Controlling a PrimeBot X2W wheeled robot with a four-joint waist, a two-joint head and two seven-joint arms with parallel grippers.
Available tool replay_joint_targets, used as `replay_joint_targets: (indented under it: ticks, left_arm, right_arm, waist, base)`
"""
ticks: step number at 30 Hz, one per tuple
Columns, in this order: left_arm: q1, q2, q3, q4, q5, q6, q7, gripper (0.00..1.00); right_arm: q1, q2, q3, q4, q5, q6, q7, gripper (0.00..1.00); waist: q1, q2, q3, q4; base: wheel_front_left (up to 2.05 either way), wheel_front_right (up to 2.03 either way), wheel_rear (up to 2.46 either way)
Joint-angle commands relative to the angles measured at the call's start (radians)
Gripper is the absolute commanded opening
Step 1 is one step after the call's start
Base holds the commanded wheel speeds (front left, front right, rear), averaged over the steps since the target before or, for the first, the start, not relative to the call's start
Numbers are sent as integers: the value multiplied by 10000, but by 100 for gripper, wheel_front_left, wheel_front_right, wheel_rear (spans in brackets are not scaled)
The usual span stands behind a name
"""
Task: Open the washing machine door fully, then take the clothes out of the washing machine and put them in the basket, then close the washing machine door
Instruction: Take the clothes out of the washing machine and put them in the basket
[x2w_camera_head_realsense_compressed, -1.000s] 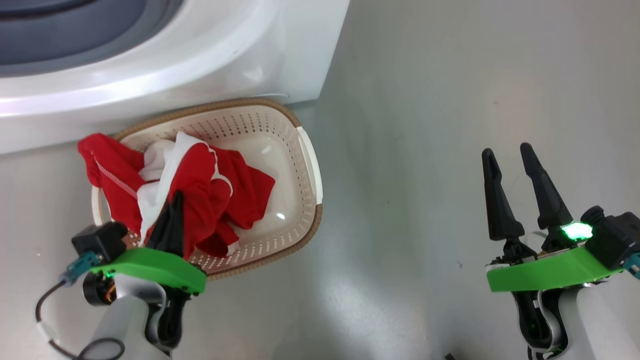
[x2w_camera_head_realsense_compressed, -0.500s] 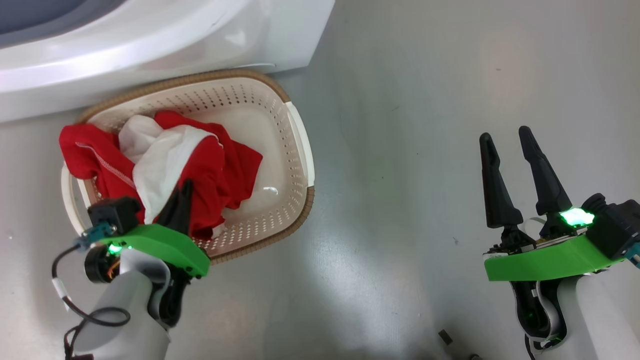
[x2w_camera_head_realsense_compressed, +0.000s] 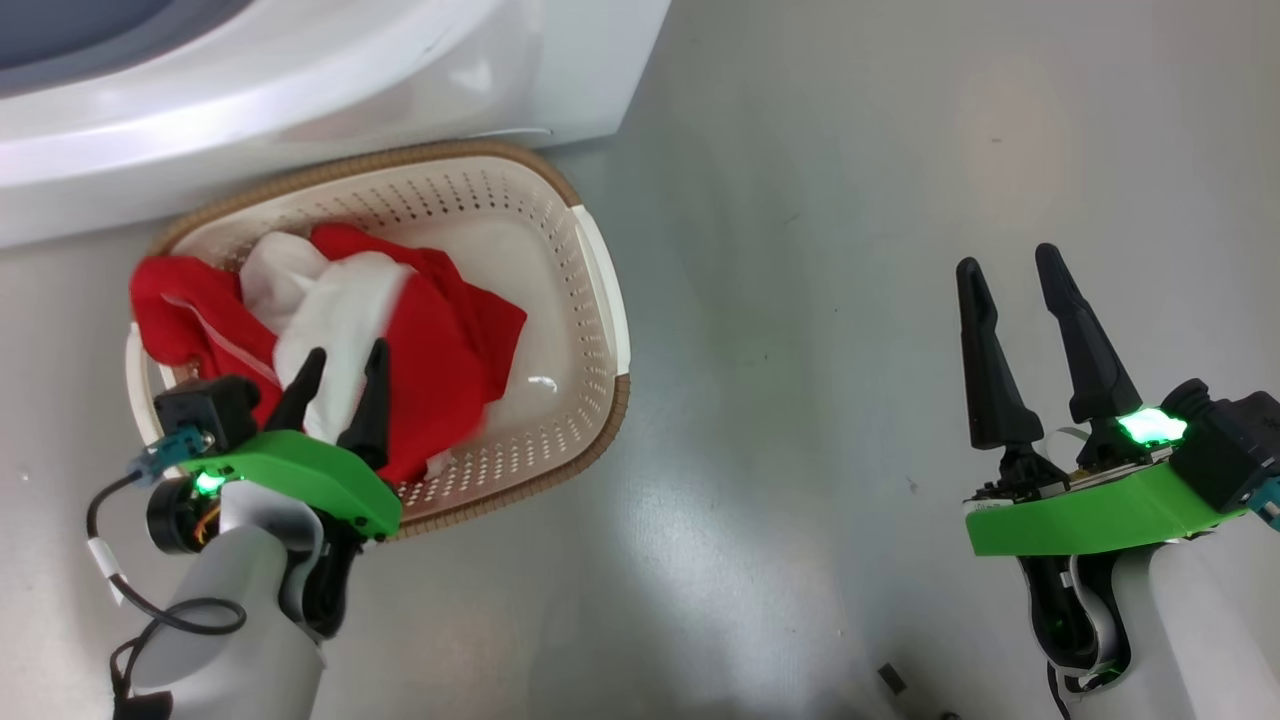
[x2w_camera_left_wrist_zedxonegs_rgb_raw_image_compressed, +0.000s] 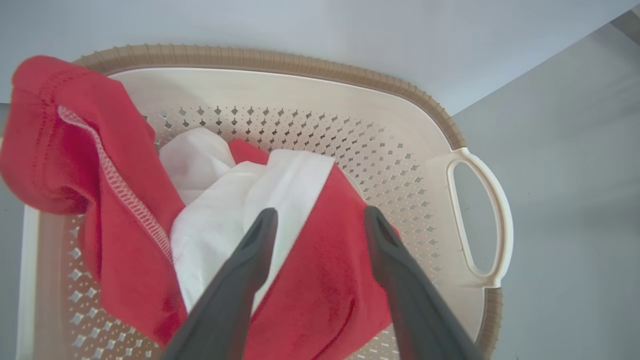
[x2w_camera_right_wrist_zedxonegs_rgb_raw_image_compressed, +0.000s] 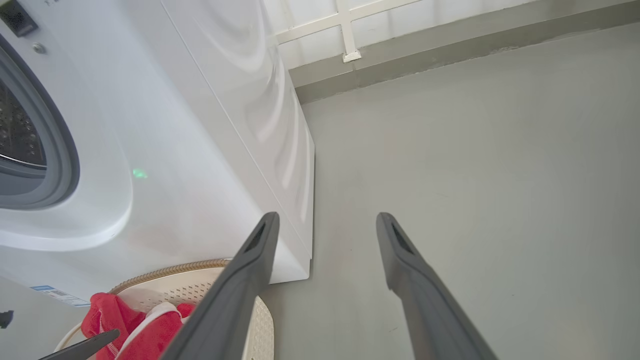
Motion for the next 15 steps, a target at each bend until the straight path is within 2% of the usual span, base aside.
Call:
replay_joint_targets:
  ticks: [1,15]
  left_arm:
    - [346,206,307,-72,106,-55,-78,100]
    - [1167,-14,1068,-886,487,-56,-78,100]
  right_arm:
    - [170,-33,277,-165,-41,73,-63,100]
    - [367,-33,371,147,-234,73,-63,100]
  waist:
    - [0,0,-161,49]
    - [0,0,-1419,322]
  base:
    - [0,0,0]
    - [0,0,0]
